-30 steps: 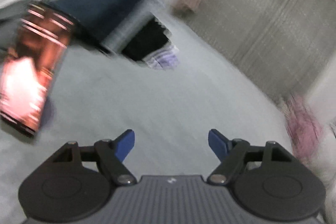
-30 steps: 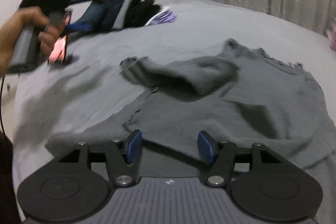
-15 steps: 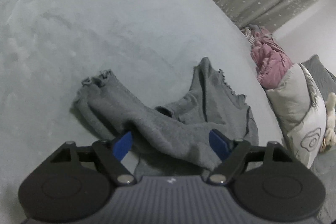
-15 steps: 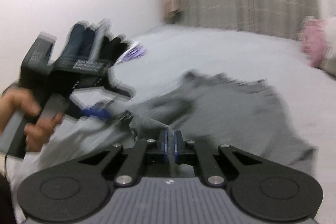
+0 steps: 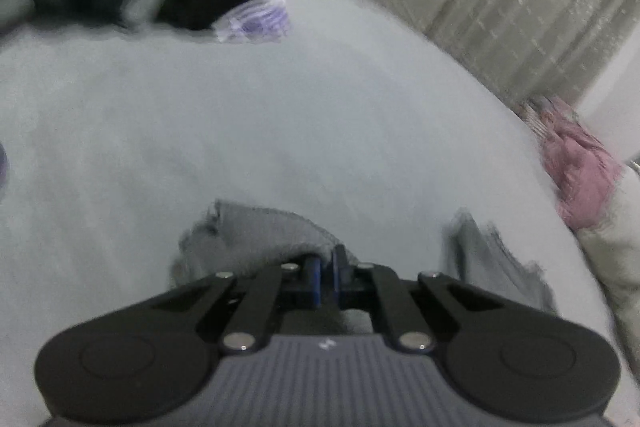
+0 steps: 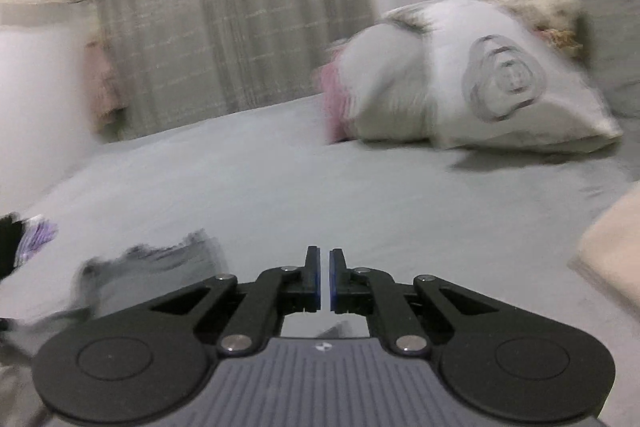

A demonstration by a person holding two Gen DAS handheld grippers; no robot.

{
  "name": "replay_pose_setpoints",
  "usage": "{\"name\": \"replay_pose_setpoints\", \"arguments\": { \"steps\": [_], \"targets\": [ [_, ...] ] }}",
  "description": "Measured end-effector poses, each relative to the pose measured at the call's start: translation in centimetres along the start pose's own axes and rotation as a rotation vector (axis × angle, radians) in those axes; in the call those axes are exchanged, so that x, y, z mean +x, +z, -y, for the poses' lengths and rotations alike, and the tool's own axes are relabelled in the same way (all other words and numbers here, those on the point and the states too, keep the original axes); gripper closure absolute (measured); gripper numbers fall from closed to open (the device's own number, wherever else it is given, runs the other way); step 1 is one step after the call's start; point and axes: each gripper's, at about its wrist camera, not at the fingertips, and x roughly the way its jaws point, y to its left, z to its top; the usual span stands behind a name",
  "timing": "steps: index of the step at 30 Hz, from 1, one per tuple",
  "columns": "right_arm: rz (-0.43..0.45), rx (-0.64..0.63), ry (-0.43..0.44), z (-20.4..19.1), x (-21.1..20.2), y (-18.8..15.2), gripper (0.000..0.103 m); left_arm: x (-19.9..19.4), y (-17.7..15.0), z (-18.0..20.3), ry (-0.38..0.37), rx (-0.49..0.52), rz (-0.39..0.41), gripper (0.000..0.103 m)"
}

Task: Fold clothes

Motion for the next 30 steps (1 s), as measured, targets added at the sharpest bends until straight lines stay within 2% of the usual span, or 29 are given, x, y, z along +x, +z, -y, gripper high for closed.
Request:
{"name": "replay_pose_setpoints", "arguments": {
  "steps": [1,2,4,5,6,7,8,9,11,13,14,16,18,20,23,26,30],
  "targets": [
    [0.011,-0.002,-0.07,1.7,0.2,0.8,0.099,0.3,0.4,-0.3,0.055,-0.007,0.025,0.099],
    [0.003,0.006,-0.084,2.6,0.4,0.9,0.099,0.6,0.8,-0.7,0.11,-0.014,0.05,0.098],
    [-0.065,0.022,-0.049,2.9,1.3,0.3,0.098,1.8,1.0,-1.0,0.196,-0.015,0.047,0.095],
    [-0.107,0.025,-0.025,2.9,1.9,0.0,0.096,2.7,0.8,-1.3,0.244,-0.019,0.02,0.087],
    [-0.148,0.029,-0.001,2.8,2.4,-0.4,0.088,3.2,0.6,-1.1,0.256,-0.02,0.0,0.072],
    [-0.19,0.032,0.023,2.7,2.9,-0.8,0.08,3.3,0.3,-0.6,0.24,-0.018,-0.008,0.063],
    [-0.227,0.026,0.044,2.5,3.4,-1.2,0.063,3.4,0.0,-0.1,0.224,-0.016,-0.015,0.046],
    [-0.251,-0.01,0.054,1.9,3.8,-1.6,0.056,3.2,-0.3,0.8,0.206,-0.001,-0.006,0.033],
    [-0.293,-0.069,0.066,1.0,4.3,-2.4,0.052,2.2,-1.1,3.0,0.16,0.044,0.026,0.023],
    [-0.331,-0.121,0.074,0.3,4.8,-3.3,0.048,0.8,-2.0,4.5,0.1,0.087,0.041,0.02],
    [-0.351,-0.148,0.078,-0.1,5.1,-3.8,0.048,0.6,-2.5,5.3,0.072,0.103,0.04,0.019],
    [-0.356,-0.2,0.066,-0.9,5.6,-4.7,0.058,0.6,-3.8,7.2,0.003,0.15,0.013,0.018],
    [-0.322,-0.222,0.053,-1.3,5.5,-4.5,0.099,0.8,-4.9,8.6,-0.039,0.197,-0.007,0.017],
    [-0.286,-0.222,0.036,-0.8,4.6,-3.5,0.099,1.1,-6.3,10.1,-0.059,0.256,-0.028,0.017],
    [-0.226,-0.225,-0.004,0.1,3.3,-2.1,0.099,1.8,-7.2,10.7,-0.072,0.275,-0.057,0.016],
    [-0.106,-0.275,-0.209,2.8,2.1,-1.0,0.099,2.5,-7.6,11.2,-0.092,0.273,-0.092,0.016],
    [-0.068,-0.273,-0.402,6.8,2.2,0.6,0.099,2.9,-8.1,10.8,-0.094,0.274,-0.122,0.015]
  ]
}}
